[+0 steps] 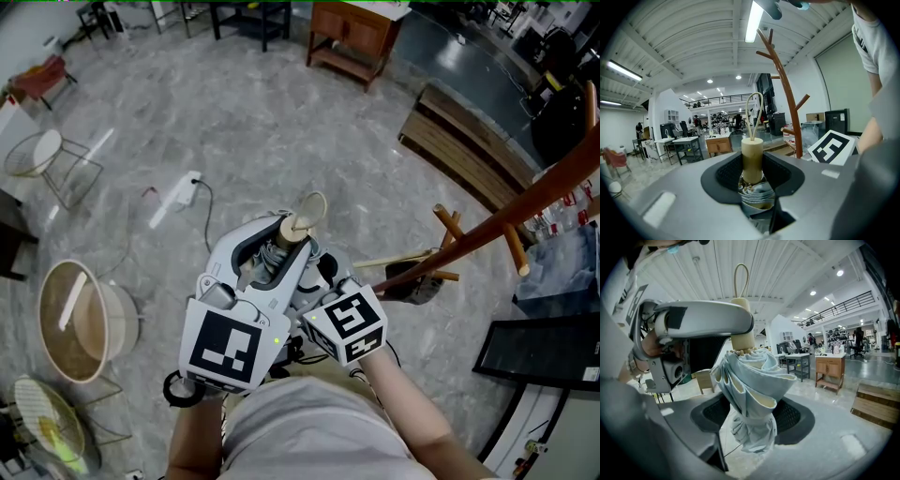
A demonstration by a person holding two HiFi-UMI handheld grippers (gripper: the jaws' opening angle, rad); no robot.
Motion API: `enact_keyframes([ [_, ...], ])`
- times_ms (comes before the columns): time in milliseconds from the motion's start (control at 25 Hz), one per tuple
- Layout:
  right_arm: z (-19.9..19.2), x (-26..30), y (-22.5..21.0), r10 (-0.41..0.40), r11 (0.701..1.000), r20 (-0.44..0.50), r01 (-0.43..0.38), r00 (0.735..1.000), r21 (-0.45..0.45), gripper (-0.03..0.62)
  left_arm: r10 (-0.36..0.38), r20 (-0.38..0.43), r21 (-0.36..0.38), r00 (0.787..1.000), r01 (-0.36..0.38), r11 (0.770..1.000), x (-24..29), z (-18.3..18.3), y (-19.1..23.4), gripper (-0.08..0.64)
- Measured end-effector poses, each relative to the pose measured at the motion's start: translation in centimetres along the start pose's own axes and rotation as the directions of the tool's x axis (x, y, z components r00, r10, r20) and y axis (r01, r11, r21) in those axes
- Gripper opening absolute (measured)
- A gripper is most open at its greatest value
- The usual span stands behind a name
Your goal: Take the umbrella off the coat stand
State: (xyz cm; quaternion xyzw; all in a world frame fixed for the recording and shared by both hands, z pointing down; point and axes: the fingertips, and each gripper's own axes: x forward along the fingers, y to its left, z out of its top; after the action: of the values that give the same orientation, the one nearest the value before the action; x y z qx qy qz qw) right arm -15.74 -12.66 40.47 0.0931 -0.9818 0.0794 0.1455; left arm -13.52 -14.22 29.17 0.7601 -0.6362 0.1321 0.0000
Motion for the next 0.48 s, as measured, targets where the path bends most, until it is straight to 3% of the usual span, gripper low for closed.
enact_keyframes([
  [480,-0.14,0.22,0.19,-0.006,1.0,-0.005,0.006,1.0,0.002,0.267,0.001,0.003,-0.001,1.0,-0.001,1.0,-0.41,0.02,0.31,0.152],
])
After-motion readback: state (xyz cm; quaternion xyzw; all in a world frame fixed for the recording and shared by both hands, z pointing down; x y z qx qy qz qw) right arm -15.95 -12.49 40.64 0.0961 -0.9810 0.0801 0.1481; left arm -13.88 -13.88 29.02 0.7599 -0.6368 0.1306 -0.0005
